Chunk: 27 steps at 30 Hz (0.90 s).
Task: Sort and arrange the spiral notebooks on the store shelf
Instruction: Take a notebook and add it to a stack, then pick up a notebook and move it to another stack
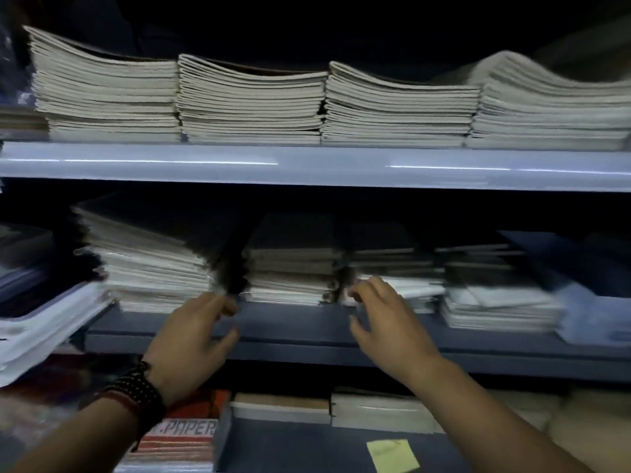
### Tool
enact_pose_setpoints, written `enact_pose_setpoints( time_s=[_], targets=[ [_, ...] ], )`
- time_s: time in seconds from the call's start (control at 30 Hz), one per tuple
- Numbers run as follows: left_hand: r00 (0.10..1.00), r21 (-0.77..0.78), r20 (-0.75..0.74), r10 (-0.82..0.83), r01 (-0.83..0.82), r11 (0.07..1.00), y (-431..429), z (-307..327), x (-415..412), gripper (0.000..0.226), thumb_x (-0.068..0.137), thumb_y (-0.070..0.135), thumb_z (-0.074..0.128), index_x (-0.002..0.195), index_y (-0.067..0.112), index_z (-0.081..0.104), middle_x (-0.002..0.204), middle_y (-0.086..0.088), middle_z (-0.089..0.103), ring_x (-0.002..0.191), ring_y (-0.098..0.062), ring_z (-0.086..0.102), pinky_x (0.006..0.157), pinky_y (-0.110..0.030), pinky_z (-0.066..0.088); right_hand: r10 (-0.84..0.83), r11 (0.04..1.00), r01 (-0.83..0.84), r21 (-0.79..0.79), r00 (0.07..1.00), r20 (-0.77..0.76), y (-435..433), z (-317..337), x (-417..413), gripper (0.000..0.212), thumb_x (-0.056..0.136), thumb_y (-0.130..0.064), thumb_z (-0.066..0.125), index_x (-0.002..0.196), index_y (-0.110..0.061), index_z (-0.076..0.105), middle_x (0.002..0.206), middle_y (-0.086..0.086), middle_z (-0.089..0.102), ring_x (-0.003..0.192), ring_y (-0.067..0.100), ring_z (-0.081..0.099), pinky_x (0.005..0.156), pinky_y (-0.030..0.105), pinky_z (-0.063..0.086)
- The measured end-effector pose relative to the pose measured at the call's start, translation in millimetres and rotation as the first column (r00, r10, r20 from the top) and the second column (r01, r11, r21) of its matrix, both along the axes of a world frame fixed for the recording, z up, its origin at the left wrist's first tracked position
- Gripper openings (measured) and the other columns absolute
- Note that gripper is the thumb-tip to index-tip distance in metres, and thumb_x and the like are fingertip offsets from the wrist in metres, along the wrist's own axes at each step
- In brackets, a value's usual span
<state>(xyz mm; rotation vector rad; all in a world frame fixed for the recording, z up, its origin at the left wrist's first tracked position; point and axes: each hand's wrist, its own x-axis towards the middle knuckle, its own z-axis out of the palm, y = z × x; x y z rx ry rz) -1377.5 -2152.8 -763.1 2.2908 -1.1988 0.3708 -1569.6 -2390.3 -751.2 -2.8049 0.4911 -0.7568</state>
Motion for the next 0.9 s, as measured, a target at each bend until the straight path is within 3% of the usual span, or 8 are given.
enact_pose_setpoints(
  time_s=[0.1, 0.27, 0.4, 0.5, 0.73, 0.9],
  targets=[
    [0.995, -0.011, 0.000, -0.095, 0.095, 0.995, -41.1, -7.0, -27.2, 0.036, 0.081, 0.054, 0.046, 0.106, 0.034, 0.063, 0.102, 0.019, 0.061, 0.094, -0.004, 0.057, 0.085, -0.028, 0.049, -0.057, 0.998, 0.057, -0.019, 0.998, 0.004, -25.7, 1.3, -42.3, 0.033, 0.099, -0.028, 0.053, 0.132, -0.023, 0.049, 0.125, -0.009, 0.044, 0.117, 0.013, 0.044, 0.093, 0.032, 0.048],
    [0.973, -0.006, 0.016, -0.232, 0.232, 0.973, -112.1, -9.2, -74.9, 0.028, 0.084, 0.054, 0.043, 0.104, 0.040, 0.057, 0.102, 0.022, 0.059, 0.096, -0.005, 0.057, 0.086, -0.030, 0.049, -0.175, 0.983, 0.177, -0.045, 0.984, 0.030, -67.6, 5.1, -101.6, 0.029, 0.096, -0.025, 0.057, 0.125, -0.022, 0.054, 0.119, -0.007, 0.045, 0.114, 0.014, 0.044, 0.092, 0.034, 0.048],
    [0.941, 0.014, 0.063, -0.333, 0.333, 0.943, -164.4, -5.4, -110.6, 0.035, 0.086, 0.052, 0.041, 0.109, 0.035, 0.060, 0.105, 0.019, 0.060, 0.099, -0.007, 0.056, 0.090, -0.031, 0.046, -0.282, 0.958, 0.283, -0.044, 0.959, 0.026, -97.5, 8.3, -135.5, 0.030, 0.096, -0.026, 0.057, 0.126, -0.022, 0.053, 0.120, -0.007, 0.044, 0.117, 0.015, 0.042, 0.092, 0.033, 0.047],
    [0.919, 0.027, 0.100, -0.382, 0.382, 0.924, -195.7, -1.7, -132.0, 0.035, 0.087, 0.049, 0.040, 0.109, 0.032, 0.061, 0.103, 0.017, 0.060, 0.095, -0.008, 0.057, 0.085, -0.029, 0.045, -0.333, 0.942, 0.333, -0.040, 0.943, 0.014, -115.0, 9.5, -150.8, 0.032, 0.096, -0.028, 0.057, 0.127, -0.023, 0.053, 0.122, -0.006, 0.044, 0.117, 0.015, 0.042, 0.093, 0.036, 0.048],
    [0.877, -0.010, 0.124, -0.464, 0.468, 0.883, -250.3, -0.5, -163.0, 0.019, 0.089, 0.034, 0.061, 0.108, 0.034, 0.060, 0.101, 0.018, 0.059, 0.096, -0.005, 0.053, 0.086, -0.024, 0.039, -0.347, 0.938, 0.347, -0.009, 0.938, 0.006, -142.9, 0.5, -160.0, 0.028, 0.096, -0.028, 0.059, 0.123, -0.021, 0.057, 0.122, -0.005, 0.044, 0.114, 0.014, 0.044, 0.091, 0.032, 0.048],
    [0.864, 0.078, 0.209, -0.457, 0.451, 0.889, -281.9, 3.1, -169.1, 0.022, 0.091, 0.041, 0.056, 0.112, 0.035, 0.061, 0.101, 0.018, 0.055, 0.094, -0.007, 0.050, 0.081, -0.023, 0.028, -0.333, 0.943, 0.333, 0.026, 0.937, 0.102, -158.8, -10.4, -146.3, 0.019, 0.100, -0.027, 0.056, 0.114, -0.017, 0.064, 0.113, -0.004, 0.047, 0.103, 0.015, 0.051, 0.087, 0.036, 0.051]
  ],
)
